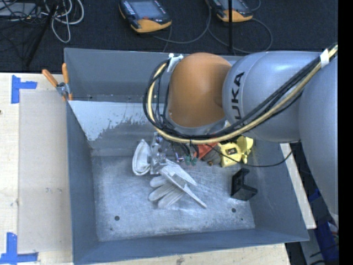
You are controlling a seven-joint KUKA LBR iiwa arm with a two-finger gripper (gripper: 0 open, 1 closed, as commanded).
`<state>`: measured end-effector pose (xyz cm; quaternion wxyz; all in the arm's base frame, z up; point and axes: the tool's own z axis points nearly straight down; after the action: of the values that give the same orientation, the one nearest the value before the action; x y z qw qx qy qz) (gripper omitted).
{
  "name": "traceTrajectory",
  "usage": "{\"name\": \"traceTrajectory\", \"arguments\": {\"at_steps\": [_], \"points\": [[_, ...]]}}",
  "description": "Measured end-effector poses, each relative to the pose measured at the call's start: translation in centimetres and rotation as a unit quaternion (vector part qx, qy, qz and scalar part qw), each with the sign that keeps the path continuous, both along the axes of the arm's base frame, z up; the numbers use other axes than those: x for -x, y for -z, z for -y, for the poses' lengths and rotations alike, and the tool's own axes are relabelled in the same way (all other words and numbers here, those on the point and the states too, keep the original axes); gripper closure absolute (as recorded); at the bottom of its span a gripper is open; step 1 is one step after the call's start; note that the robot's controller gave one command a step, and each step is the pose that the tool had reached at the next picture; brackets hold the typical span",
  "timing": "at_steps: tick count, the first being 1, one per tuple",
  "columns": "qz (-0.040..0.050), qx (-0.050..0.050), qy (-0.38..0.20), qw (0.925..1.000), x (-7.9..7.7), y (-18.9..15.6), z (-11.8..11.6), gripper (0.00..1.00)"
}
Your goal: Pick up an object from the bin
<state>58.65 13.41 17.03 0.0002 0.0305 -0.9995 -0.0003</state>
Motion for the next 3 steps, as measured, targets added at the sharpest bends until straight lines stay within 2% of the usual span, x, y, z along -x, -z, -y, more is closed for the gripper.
{"name": "traceTrajectory", "arguments": {"at_steps": [1,3], "points": [[0.0002,0.000,-0.006,1.0000,0.07,-5.23,-1.23,1.00],[0.0000,0.000,-0.005,1.0000,0.06,-5.23,-1.20,1.00]]}}
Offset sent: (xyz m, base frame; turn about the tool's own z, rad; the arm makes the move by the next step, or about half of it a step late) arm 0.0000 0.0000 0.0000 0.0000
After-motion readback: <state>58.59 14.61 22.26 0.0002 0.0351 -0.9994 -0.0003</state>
